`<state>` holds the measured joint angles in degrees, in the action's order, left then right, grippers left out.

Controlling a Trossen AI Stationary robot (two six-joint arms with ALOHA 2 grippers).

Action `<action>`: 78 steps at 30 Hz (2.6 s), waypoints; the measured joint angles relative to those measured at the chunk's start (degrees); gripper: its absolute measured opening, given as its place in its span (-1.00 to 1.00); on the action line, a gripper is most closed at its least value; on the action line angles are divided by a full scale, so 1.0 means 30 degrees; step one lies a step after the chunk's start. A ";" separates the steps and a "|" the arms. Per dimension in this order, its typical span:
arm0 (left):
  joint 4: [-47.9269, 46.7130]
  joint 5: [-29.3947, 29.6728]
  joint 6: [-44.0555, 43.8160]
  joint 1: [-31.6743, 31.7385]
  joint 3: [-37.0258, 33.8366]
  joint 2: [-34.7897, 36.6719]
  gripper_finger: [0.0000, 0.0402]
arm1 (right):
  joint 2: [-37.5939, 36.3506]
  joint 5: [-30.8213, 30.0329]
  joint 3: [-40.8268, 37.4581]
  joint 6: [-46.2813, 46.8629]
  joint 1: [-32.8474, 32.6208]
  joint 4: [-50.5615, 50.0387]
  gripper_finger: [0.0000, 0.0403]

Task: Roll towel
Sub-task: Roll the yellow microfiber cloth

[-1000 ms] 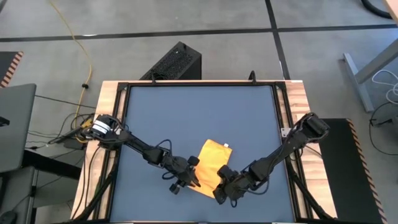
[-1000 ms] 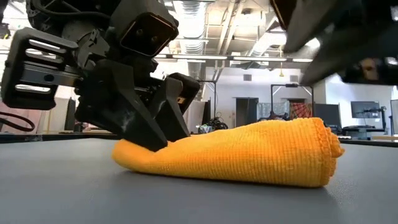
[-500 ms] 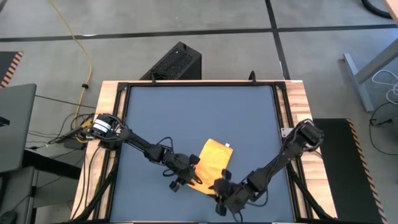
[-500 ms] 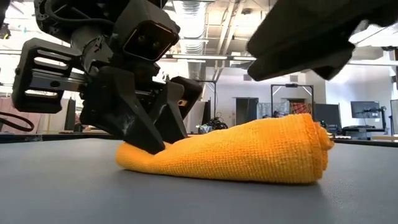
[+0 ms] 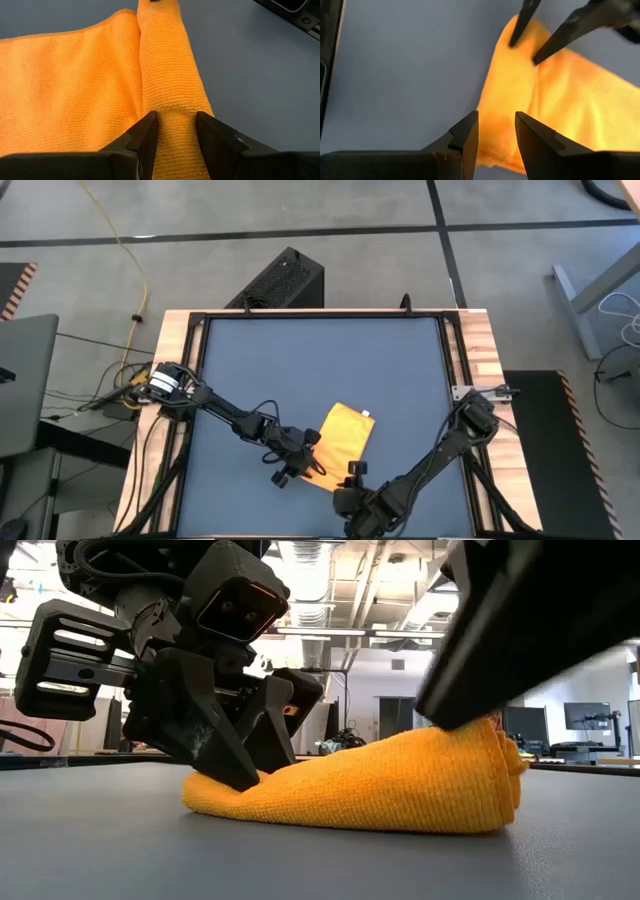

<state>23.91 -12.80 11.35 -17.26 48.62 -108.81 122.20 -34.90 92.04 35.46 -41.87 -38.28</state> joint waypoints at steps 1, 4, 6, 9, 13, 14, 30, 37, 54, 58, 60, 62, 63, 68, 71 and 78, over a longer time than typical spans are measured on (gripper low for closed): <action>0.0004 0.0006 -0.0006 0.0000 0.0000 0.0000 -0.36 | 0.0248 0.0032 0.0225 0.0006 0.0000 -0.0349 -0.23; -0.0002 0.0000 -0.0186 0.0000 0.0000 0.0000 -0.36 | 0.0993 0.0112 0.0493 -0.0004 -0.0007 -0.0886 -0.23; -0.0002 -0.0003 -0.0341 0.0000 0.0000 0.0000 -0.36 | 0.1426 0.0144 0.0478 0.0007 -0.0007 -0.1081 -0.23; -0.0005 -0.0006 -0.0357 0.0000 0.0000 0.0000 -0.36 | 0.1796 -0.0033 0.0507 0.0291 0.0021 -0.1108 -0.23; -0.0010 -0.0269 -0.0357 0.0000 -0.0007 0.0000 -0.36 | 0.2020 -0.0182 0.0536 0.1407 0.0135 -0.1178 -0.27; -0.0010 -0.0397 -0.0351 0.0006 -0.0006 0.0000 -0.36 | 0.2027 -0.0189 0.0536 0.1653 0.0146 -0.1184 -0.31; -0.0321 -0.3483 -0.0350 -0.0224 -0.0022 0.2263 -0.36 | 0.0963 0.1775 0.0442 0.7092 -0.0298 -0.0359 -0.90; -0.1022 -0.3491 0.0568 -0.1633 -0.0029 0.2244 -0.36 | 0.0027 0.2068 0.0449 0.9516 -0.0820 0.0356 -0.90; 0.0749 0.2792 0.3249 -0.3111 -0.0022 0.0859 -0.21 | -0.0031 0.1817 -0.0775 1.2679 -0.1129 0.1315 -0.90; 0.2088 0.3435 0.3294 -0.3111 -0.0014 -0.0465 -0.09 | -0.0031 0.1725 -0.0775 1.2575 -0.1122 0.1298 -0.90; 0.2534 0.3990 0.3272 -0.3111 0.0056 -0.0962 -0.04 | -0.0031 0.1713 -0.0775 1.2581 -0.1128 0.1361 -0.88; 0.2558 0.4927 0.3067 -0.3114 0.0131 -0.0991 -0.01 | -0.0031 0.1711 -0.0775 1.2679 -0.1129 0.1354 -0.86; 0.2638 0.5314 0.2985 -0.3116 0.0165 -0.0974 0.00 | -0.0031 0.1718 -0.0775 1.2677 -0.1129 0.1370 -0.86; 0.2570 0.6624 0.2871 -0.3083 0.0177 -0.0922 0.00 | -0.0031 0.1864 -0.0775 1.2920 -0.1129 0.1434 -0.89; 0.2318 0.6898 0.2130 -0.2913 0.0177 -0.0903 -0.07 | -0.0031 0.2126 -0.0775 1.3275 -0.1169 0.1428 -0.87; 0.1920 0.6164 0.0755 -0.2432 0.0175 -0.0896 -0.69 | -0.0031 0.2208 -0.0768 1.4212 -0.1173 0.1279 -0.87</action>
<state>29.67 5.70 13.62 -24.55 49.15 -111.50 122.10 -28.27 89.73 78.10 -45.39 -34.44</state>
